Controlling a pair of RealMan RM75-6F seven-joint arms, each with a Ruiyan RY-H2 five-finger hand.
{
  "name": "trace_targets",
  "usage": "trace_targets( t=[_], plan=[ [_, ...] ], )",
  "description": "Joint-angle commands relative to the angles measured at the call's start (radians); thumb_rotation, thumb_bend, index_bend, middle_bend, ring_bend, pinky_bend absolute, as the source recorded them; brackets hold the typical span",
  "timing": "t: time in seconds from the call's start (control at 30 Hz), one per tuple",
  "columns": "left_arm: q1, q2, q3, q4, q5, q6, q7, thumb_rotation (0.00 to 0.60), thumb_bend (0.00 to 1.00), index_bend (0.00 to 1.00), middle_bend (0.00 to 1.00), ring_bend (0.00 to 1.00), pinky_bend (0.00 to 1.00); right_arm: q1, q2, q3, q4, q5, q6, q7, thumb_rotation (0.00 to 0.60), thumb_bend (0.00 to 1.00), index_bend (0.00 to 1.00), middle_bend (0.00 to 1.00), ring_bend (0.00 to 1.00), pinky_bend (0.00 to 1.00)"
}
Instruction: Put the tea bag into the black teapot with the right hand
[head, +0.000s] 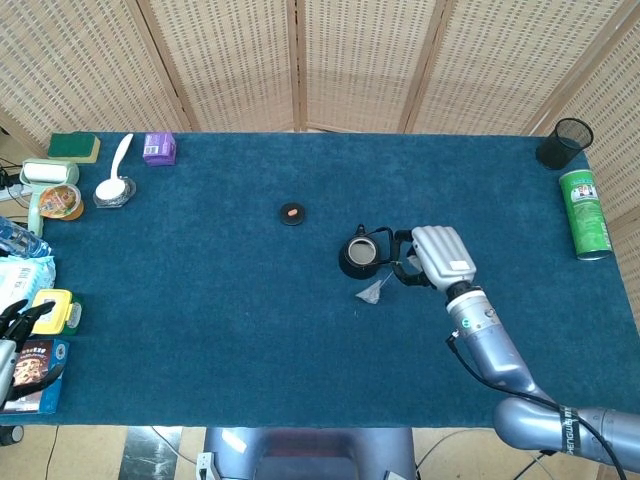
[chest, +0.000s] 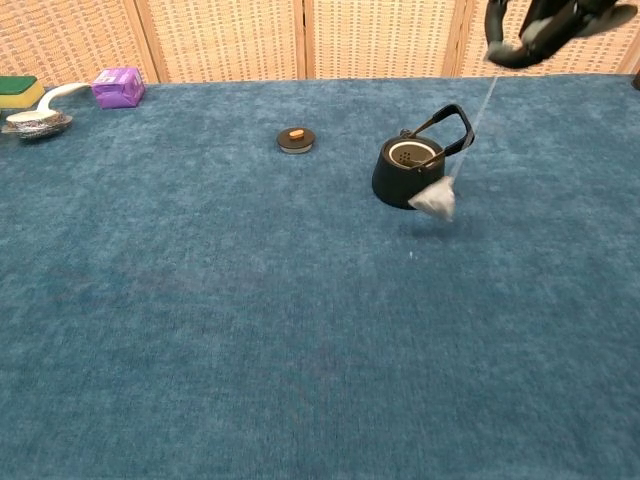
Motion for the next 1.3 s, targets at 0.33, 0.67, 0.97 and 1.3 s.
trace_targets(
  t=[0.33,0.67,0.97,1.3],
  plan=[
    [0.014,0.000,0.010,0.005,0.000,0.004,-0.005,0.600,0.26,0.12,0.21,0.08,0.15,0.041,0.079,0.079,-0.055,0.039,-0.077,0.109,0.600,0.48,0.66,1.00,1.00,1.00],
    [0.021,-0.002,0.011,0.025,-0.011,0.003,-0.023,0.600,0.26,0.12,0.21,0.08,0.15,0.114,0.080,0.097,-0.008,0.128,-0.111,0.123,0.600,0.48,0.66,1.00,1.00,1.00],
    [0.028,-0.006,0.011,0.043,-0.017,0.004,-0.040,0.600,0.27,0.12,0.21,0.08,0.15,0.158,0.073,0.091,0.014,0.175,-0.120,0.122,0.600,0.48,0.66,1.00,1.00,1.00],
    [0.031,-0.006,0.012,0.061,-0.025,-0.005,-0.050,0.600,0.26,0.12,0.21,0.08,0.15,0.219,-0.010,0.046,0.110,0.229,-0.124,0.085,0.600,0.48,0.66,1.00,1.00,1.00]
  ],
)
